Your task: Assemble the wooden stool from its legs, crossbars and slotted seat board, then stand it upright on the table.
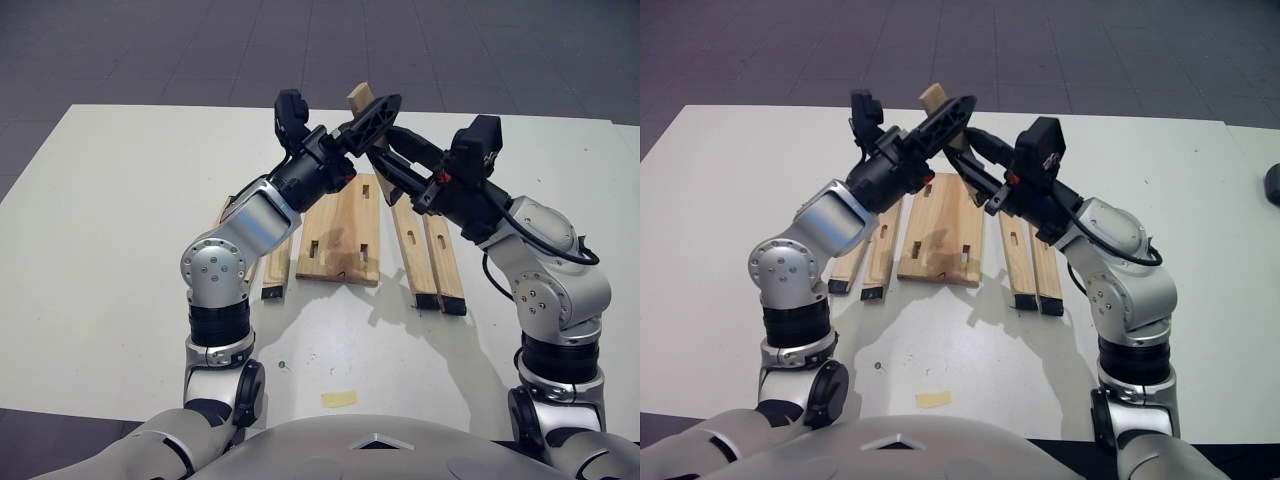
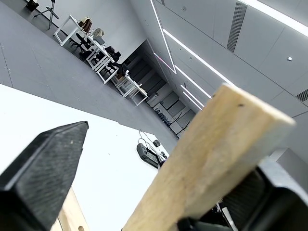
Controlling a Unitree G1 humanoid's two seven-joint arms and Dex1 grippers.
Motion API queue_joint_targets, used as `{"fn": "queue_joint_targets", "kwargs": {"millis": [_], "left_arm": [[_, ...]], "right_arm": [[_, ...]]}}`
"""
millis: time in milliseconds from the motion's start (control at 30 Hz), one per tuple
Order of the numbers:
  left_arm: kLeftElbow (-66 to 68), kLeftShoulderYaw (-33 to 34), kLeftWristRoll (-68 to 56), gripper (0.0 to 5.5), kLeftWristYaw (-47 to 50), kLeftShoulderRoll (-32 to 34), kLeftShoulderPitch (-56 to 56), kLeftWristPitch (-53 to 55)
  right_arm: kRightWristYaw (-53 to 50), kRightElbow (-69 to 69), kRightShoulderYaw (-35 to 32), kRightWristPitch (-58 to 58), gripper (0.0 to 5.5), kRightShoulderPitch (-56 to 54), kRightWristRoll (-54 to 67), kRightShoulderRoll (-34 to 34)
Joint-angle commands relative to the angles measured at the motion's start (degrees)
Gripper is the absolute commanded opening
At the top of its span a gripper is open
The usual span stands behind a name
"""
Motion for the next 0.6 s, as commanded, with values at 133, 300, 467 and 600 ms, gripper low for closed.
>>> {"fn": "queue_joint_targets", "kwargs": {"millis": [133, 300, 467, 600], "left_arm": [[-0.47, -0.71, 0.49, 2.78, 0.2, 0.8, 0.15, 0.72], [-0.91, -0.92, 1.03, 1.92, -0.81, 0.73, -0.02, 0.21], [-0.9, -0.61, 1.19, 1.02, -1.1, 0.65, -0.04, -0.16], [-0.81, -0.53, 1.6, 0.49, -1.34, 0.43, 0.06, -0.23]], "right_arm": [[-0.55, 1.03, 1.13, -1.18, 1.3, 0.06, -2.12, -0.65], [-0.4, 2.41, 1.68, -2.36, 1.3, 0.54, -4.12, -0.95], [0.02, 3.52, 2.42, -3.62, 1.3, 1.07, -5.99, -1.47], [0.16, 3.96, 3.11, -4.48, 1.3, 1.54, -7.12, -1.8]]}}
